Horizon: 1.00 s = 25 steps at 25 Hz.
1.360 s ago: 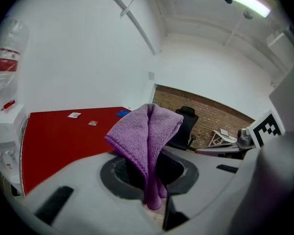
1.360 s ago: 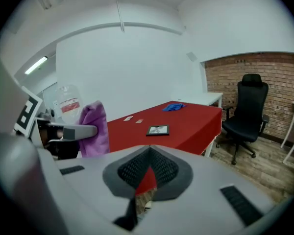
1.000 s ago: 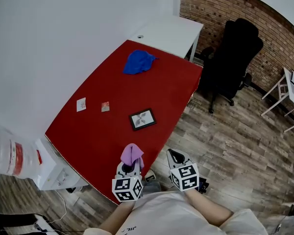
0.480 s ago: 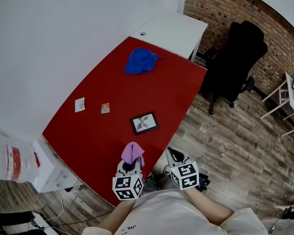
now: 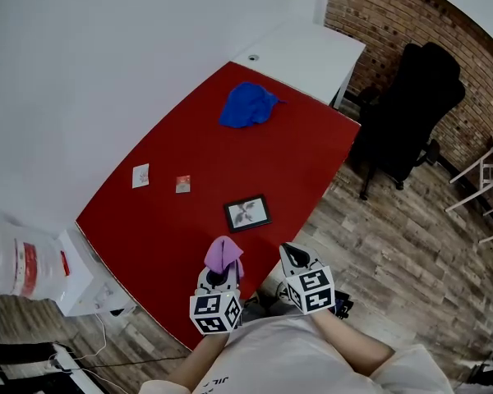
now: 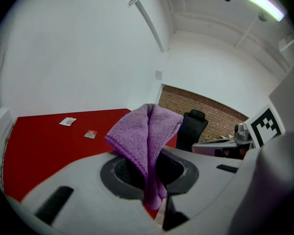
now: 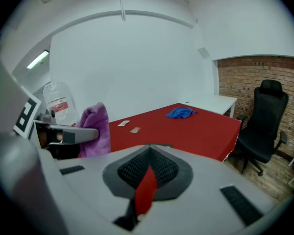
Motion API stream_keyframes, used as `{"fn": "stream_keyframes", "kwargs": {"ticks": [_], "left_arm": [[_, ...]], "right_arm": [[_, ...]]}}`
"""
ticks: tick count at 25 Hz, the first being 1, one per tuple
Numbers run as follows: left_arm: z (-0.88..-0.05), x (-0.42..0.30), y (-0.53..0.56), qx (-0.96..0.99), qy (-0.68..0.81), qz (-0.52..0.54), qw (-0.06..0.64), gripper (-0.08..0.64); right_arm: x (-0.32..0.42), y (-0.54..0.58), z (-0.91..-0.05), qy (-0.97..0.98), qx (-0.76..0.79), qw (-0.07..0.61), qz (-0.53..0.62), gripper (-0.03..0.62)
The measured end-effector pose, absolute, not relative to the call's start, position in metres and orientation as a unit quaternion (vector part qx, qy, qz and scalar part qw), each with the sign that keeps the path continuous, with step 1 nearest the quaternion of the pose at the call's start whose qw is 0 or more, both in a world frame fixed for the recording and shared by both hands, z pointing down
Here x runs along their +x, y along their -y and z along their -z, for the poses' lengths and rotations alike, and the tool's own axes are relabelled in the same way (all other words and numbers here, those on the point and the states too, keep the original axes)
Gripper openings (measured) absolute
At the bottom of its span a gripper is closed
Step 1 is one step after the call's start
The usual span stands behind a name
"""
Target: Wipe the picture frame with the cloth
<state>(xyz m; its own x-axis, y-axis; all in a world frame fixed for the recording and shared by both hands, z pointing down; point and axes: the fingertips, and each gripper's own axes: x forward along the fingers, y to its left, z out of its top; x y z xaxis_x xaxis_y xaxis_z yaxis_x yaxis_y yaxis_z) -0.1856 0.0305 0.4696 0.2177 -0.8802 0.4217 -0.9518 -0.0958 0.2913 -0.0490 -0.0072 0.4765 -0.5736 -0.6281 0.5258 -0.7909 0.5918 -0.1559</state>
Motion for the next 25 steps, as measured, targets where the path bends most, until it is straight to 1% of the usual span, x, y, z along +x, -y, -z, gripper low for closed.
{"fn": "stream_keyframes", "kwargs": {"ticks": [13, 25], "left_arm": [[-0.490, -0.190, -0.006, 0.730, 0.626, -0.091, 0.259, 0.064], [-0.524, -0.199, 0.051, 0.734, 0.619, -0.129, 0.249, 0.064]], "right_arm": [[-0.051, 0.030, -0.492, 0.865, 0.406, 0.221, -0.198, 0.005], [-0.062, 0.072, -0.530, 0.857, 0.409, 0.235, -0.207, 0.005]]}}
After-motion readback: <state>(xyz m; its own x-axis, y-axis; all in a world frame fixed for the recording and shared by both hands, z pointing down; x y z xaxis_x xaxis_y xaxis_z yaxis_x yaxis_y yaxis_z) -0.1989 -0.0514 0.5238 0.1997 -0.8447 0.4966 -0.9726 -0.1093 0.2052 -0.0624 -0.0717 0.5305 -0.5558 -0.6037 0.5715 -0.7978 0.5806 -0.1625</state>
